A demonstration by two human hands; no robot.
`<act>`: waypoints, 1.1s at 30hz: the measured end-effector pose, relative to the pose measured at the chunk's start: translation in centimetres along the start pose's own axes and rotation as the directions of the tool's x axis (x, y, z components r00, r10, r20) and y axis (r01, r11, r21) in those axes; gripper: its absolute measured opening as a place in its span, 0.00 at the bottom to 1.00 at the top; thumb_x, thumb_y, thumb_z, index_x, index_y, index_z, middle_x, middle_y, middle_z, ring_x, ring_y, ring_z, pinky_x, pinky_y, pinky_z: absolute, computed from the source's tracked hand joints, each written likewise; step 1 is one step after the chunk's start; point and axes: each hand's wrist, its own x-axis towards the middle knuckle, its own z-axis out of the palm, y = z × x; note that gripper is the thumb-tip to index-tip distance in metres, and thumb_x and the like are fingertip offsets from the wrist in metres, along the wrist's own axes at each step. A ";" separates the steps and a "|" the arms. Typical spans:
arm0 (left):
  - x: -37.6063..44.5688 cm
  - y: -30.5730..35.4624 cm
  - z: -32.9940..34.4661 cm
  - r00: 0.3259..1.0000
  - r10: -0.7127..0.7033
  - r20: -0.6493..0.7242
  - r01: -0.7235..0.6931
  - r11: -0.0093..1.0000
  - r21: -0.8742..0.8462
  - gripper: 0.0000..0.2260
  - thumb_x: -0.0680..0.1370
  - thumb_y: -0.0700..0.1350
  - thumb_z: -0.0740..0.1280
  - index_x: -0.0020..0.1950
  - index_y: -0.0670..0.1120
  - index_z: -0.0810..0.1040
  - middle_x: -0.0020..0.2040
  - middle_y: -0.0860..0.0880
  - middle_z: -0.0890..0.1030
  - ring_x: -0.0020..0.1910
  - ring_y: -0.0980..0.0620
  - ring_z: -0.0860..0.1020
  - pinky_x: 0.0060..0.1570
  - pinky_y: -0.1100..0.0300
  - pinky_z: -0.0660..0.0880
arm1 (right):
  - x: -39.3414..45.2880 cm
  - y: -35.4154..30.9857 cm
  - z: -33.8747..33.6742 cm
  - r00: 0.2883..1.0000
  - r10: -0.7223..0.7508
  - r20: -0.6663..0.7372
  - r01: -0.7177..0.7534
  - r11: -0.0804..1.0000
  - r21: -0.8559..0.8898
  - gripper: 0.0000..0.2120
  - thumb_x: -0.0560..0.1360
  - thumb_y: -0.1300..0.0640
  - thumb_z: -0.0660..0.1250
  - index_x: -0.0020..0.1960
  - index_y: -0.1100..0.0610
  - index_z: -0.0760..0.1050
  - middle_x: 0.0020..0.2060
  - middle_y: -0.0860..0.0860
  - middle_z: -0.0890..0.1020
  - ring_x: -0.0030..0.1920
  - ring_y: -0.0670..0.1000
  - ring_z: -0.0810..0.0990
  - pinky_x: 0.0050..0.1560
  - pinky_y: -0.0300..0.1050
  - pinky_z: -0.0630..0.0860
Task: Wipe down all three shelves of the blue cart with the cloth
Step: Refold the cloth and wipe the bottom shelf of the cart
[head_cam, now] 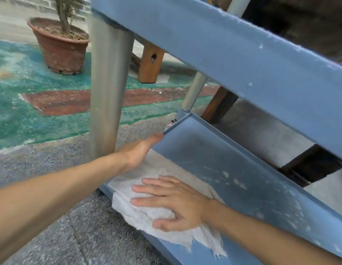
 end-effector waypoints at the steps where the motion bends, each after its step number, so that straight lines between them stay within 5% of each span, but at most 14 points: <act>1: -0.2 0.0 -0.1 1.000 -0.001 0.011 0.001 1.000 0.005 0.48 0.56 0.85 0.49 0.73 0.69 0.64 0.78 0.55 0.66 0.76 0.47 0.65 0.73 0.49 0.57 | 0.3 0.6 -0.2 1.000 -0.010 -0.001 0.010 1.000 -0.002 0.30 0.81 0.42 0.63 0.81 0.42 0.60 0.83 0.40 0.54 0.83 0.46 0.50 0.79 0.54 0.53; 5: -0.5 0.4 -0.2 0.998 0.002 0.059 0.000 1.000 -0.026 0.48 0.56 0.85 0.48 0.75 0.69 0.62 0.79 0.55 0.64 0.77 0.49 0.63 0.75 0.45 0.54 | 1.7 4.0 -0.8 0.997 -0.018 -0.072 0.018 1.000 0.000 0.28 0.82 0.45 0.65 0.80 0.46 0.65 0.83 0.45 0.57 0.82 0.48 0.54 0.77 0.60 0.59; 8: -0.8 0.8 -0.2 1.000 -0.006 0.023 0.006 1.000 0.007 0.36 0.59 0.83 0.47 0.65 0.77 0.69 0.77 0.54 0.67 0.75 0.48 0.65 0.64 0.49 0.59 | 2.1 7.3 -1.3 0.985 0.100 -0.141 -0.102 0.995 -0.007 0.26 0.83 0.46 0.63 0.80 0.45 0.64 0.82 0.45 0.60 0.82 0.46 0.55 0.78 0.58 0.58; 11: -0.8 0.9 -0.2 0.999 -0.033 0.007 0.032 0.998 0.059 0.47 0.59 0.83 0.46 0.74 0.65 0.67 0.78 0.50 0.66 0.75 0.45 0.66 0.59 0.51 0.59 | 2.2 10.4 -1.7 0.965 0.189 -0.182 -0.204 0.976 -0.070 0.25 0.83 0.46 0.60 0.80 0.44 0.64 0.81 0.44 0.62 0.81 0.42 0.55 0.81 0.48 0.53; 14: -0.5 1.2 -0.3 0.999 -0.035 0.020 0.032 0.992 0.119 0.49 0.58 0.83 0.44 0.76 0.66 0.63 0.79 0.50 0.65 0.76 0.44 0.64 0.65 0.51 0.60 | 2.2 13.3 -1.9 0.917 0.347 -0.195 -0.362 0.931 -0.047 0.24 0.84 0.39 0.54 0.79 0.42 0.64 0.79 0.35 0.58 0.79 0.34 0.50 0.81 0.45 0.50; 17: -0.3 1.1 -0.4 0.999 -0.030 0.042 0.025 0.992 0.126 0.49 0.57 0.83 0.44 0.74 0.65 0.67 0.76 0.51 0.70 0.74 0.44 0.67 0.72 0.47 0.61 | 1.8 16.6 -2.2 0.792 0.602 -0.098 -0.604 0.797 0.019 0.30 0.82 0.33 0.48 0.82 0.40 0.55 0.81 0.36 0.54 0.81 0.37 0.48 0.82 0.53 0.50; 21: 0.0 0.8 -0.4 0.996 -0.019 0.087 0.009 0.993 0.119 0.49 0.57 0.82 0.49 0.75 0.64 0.66 0.78 0.58 0.65 0.77 0.49 0.62 0.70 0.49 0.58 | 1.8 19.9 -4.6 0.498 0.867 0.011 -0.865 0.496 0.072 0.29 0.84 0.38 0.46 0.83 0.45 0.51 0.83 0.44 0.51 0.83 0.48 0.50 0.82 0.55 0.48; 24: 0.1 0.5 -0.3 0.995 -0.024 0.097 0.010 0.990 0.143 0.49 0.56 0.82 0.52 0.75 0.64 0.66 0.79 0.59 0.62 0.78 0.51 0.60 0.72 0.49 0.57 | 2.6 17.8 -3.3 0.389 0.908 -0.154 -0.911 0.404 0.086 0.28 0.84 0.41 0.46 0.81 0.50 0.58 0.82 0.53 0.57 0.81 0.56 0.56 0.80 0.58 0.52; 27: 0.1 0.2 -0.2 0.994 -0.052 0.097 0.036 0.986 0.163 0.51 0.57 0.82 0.54 0.77 0.63 0.62 0.80 0.61 0.57 0.79 0.51 0.57 0.76 0.47 0.53 | 1.8 13.6 -0.3 0.496 0.821 -0.283 -0.845 0.531 0.062 0.31 0.79 0.36 0.44 0.75 0.49 0.65 0.77 0.54 0.66 0.77 0.57 0.62 0.76 0.61 0.59; 29: 0.1 0.2 -0.2 0.992 -0.061 0.107 0.045 0.988 0.151 0.51 0.56 0.82 0.56 0.77 0.63 0.62 0.80 0.62 0.57 0.79 0.52 0.57 0.76 0.45 0.53 | 0.3 13.4 -0.2 0.605 0.776 -0.179 -0.786 0.618 0.022 0.36 0.76 0.31 0.39 0.79 0.43 0.60 0.81 0.49 0.60 0.81 0.53 0.56 0.77 0.62 0.57; 33: 0.5 -0.1 -0.2 0.993 -0.036 0.112 0.014 0.982 0.188 0.52 0.57 0.81 0.58 0.79 0.62 0.59 0.80 0.63 0.56 0.80 0.53 0.55 0.77 0.47 0.52 | -3.5 16.5 -1.0 0.691 0.709 -0.141 -0.714 0.700 0.021 0.37 0.76 0.27 0.37 0.82 0.38 0.51 0.83 0.42 0.49 0.83 0.45 0.44 0.81 0.59 0.47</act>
